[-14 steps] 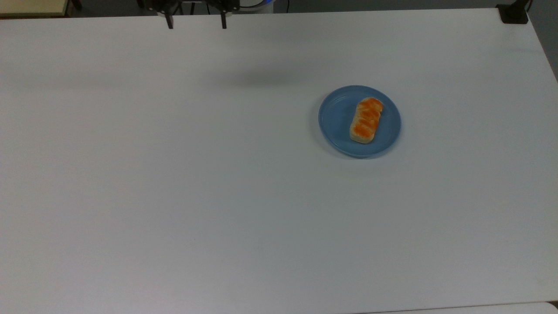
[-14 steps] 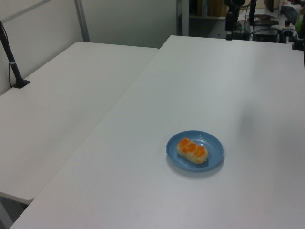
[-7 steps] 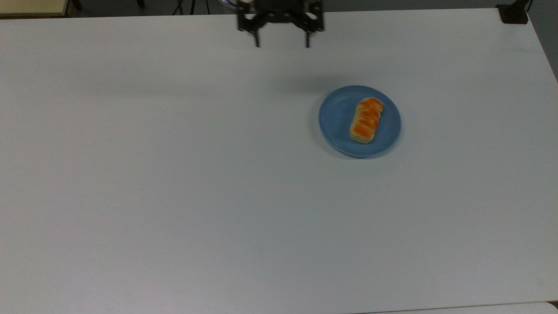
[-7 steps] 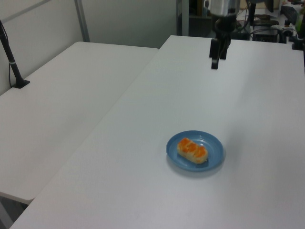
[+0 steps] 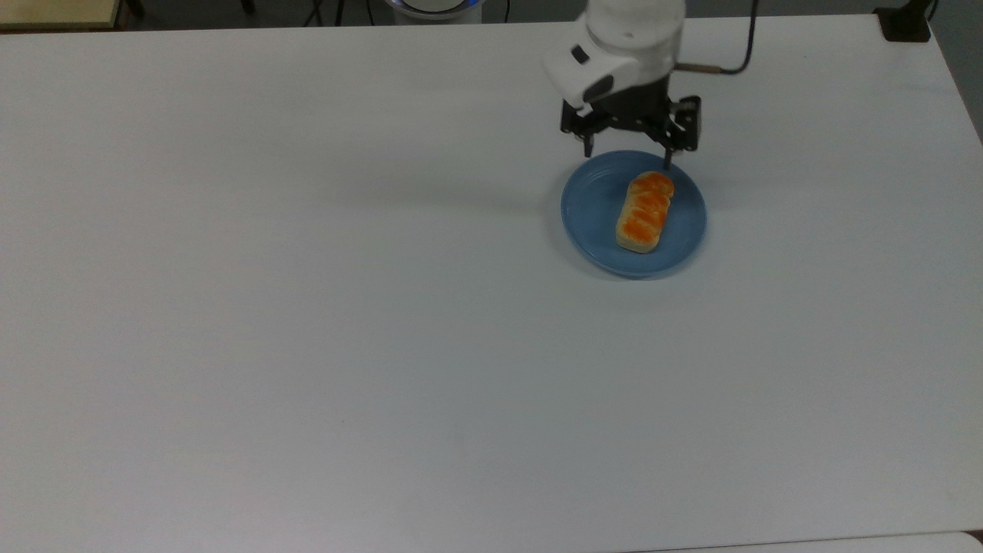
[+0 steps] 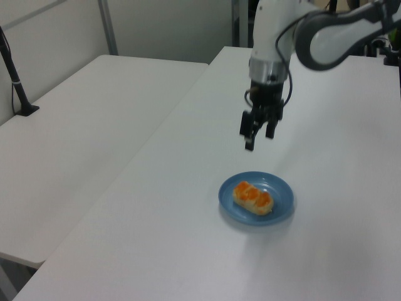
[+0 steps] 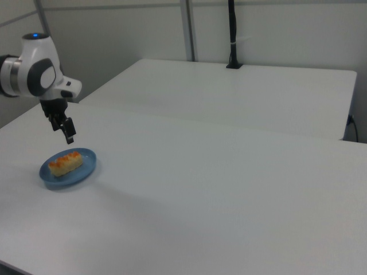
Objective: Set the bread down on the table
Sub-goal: 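Lower the gripper and close it on the bread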
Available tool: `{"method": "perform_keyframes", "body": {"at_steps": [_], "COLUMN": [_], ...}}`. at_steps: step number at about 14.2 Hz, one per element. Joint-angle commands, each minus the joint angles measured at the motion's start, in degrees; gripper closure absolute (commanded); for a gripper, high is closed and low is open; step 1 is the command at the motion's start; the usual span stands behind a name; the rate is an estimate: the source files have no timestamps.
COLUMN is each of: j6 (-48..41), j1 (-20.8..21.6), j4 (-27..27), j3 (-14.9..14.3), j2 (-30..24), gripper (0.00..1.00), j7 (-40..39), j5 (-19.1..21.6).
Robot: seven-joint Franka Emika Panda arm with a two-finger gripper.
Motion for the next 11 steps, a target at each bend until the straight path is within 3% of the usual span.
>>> {"method": "perform_keyframes", "body": {"at_steps": [1,9,11], "j6": [3.6,8.0,8.0], "j1": [3.6,5.6,5.7], "j4": [0.1,0.0,-0.3], "j3": [-0.5,-0.5,-0.5], "j2": [4.4,10.4,10.8], "gripper": [0.02,0.04,0.24], "j7": [5.7,7.2,7.2], "j5": [-1.4,-4.9,-7.2]}}
